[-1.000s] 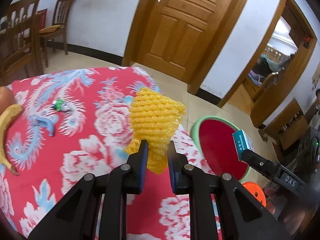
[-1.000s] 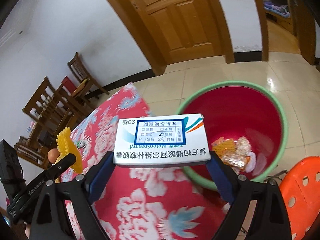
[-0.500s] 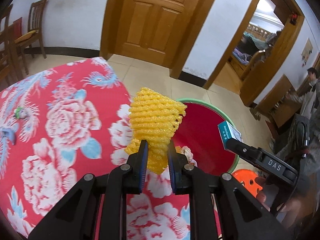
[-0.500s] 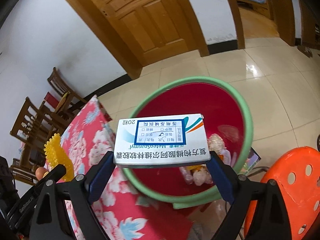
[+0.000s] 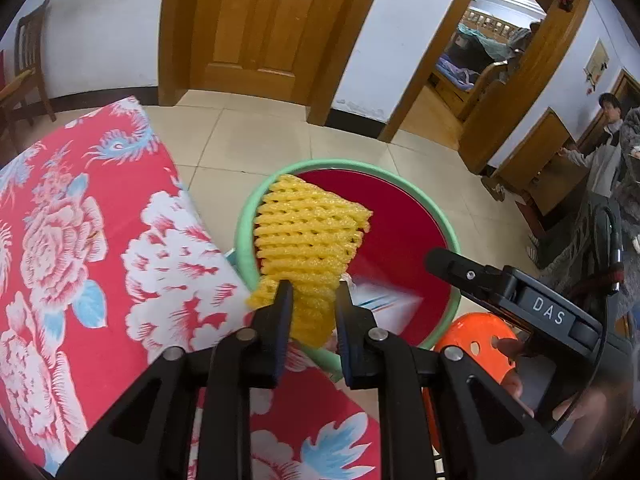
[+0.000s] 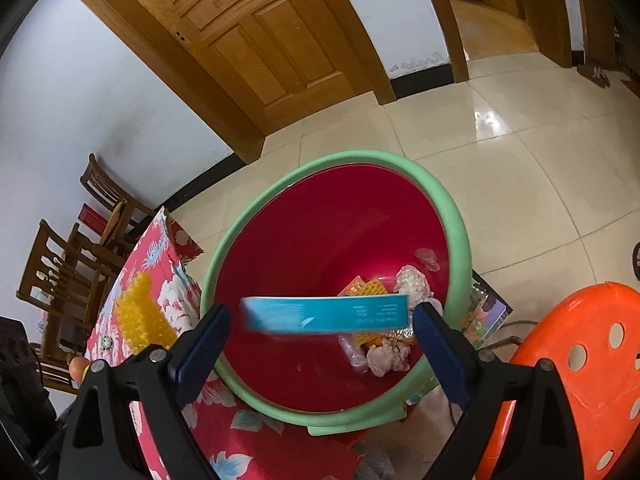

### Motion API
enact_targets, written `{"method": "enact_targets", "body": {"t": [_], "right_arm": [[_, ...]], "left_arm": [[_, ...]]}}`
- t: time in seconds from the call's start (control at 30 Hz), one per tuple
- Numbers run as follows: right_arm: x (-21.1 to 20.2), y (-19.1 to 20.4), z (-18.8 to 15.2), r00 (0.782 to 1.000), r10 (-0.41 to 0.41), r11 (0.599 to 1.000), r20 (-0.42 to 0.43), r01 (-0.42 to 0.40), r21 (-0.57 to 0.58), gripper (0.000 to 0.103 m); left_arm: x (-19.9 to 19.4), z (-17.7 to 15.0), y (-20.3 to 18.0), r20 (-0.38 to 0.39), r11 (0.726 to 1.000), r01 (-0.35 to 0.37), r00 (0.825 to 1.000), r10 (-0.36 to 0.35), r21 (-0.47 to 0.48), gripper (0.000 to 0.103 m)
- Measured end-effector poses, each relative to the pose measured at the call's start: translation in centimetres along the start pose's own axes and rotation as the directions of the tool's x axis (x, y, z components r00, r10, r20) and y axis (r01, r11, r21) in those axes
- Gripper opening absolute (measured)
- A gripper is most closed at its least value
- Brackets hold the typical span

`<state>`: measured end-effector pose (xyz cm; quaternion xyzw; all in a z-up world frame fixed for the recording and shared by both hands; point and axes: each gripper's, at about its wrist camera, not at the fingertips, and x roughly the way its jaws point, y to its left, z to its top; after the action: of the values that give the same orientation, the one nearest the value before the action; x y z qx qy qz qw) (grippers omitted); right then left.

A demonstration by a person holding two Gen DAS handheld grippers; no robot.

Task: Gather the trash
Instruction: 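Carry the foam net and medicine box over the bucket and open both tools, then move both tools back over the table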

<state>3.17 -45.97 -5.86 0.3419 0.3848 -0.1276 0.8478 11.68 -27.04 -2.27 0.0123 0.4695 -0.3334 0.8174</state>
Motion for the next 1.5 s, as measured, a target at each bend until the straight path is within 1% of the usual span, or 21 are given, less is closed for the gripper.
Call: {"method": "enact_targets", "body": {"t": [0.07,0.23,0.3,0.5,0.63,0.77,1.0,1.2,1.5], "right_arm": [[-0.1,-0.3,0.0,1.000,0.001,1.000,0.003,-0.001,0.007,0.096],[-0.6,-0.8,0.2,1.000,0.003,1.000,0.015,-0.003,0.012,0.096],[-0.8,-0.8,0.3,1.000,0.001,1.000,0.022,-0.001,0.013,0.096],[-1.5,-0.7,0.3,0.999,0.001,1.000,0.033,-0.001,0.001,0.097],[-1.9,-0.1,0.1,0.999,0.008,1.000,0.038,-0.007,-0.014,0.097],[-2.2,0.8,-0.2,0.999,0.016,0.999,0.037,-0.015,-0.032,0.097],[-2.4,3.8,-1.2,0.998,0.056,0.994,0.022,-0.054,-0.092,0.097],[-2.3,7.0,-2.2,0.996,0.084,0.986,0.008,-0.082,-0.147,0.097],[-1.4,11.0,-3.2,0.994,0.110,0.970,-0.022,-0.112,-0.217,0.097]], "left_arm": [[0.1,0.0,-0.4,-0.002,1.000,0.002,1.000,-0.002,0.006,0.023],[0.3,0.1,-0.8,-0.004,1.000,-0.006,1.000,0.006,0.011,0.042],[0.2,0.2,-0.9,-0.001,1.000,-0.009,1.000,0.009,0.009,0.045],[-0.4,0.2,-0.3,0.012,1.000,-0.022,1.000,0.022,-0.006,0.046],[-1.4,0.1,0.9,0.029,0.999,-0.037,0.999,0.037,-0.029,0.046],[-2.9,-0.1,2.4,0.050,0.996,-0.064,0.996,0.068,-0.063,0.046],[-5.8,-0.9,6.2,0.086,0.982,-0.123,0.987,0.136,-0.141,0.047],[-8.1,-1.7,10.0,0.109,0.960,-0.175,0.973,0.203,-0.220,0.048],[-11.2,-2.6,16.7,0.129,0.905,-0.249,0.943,0.308,-0.346,0.048]]}}
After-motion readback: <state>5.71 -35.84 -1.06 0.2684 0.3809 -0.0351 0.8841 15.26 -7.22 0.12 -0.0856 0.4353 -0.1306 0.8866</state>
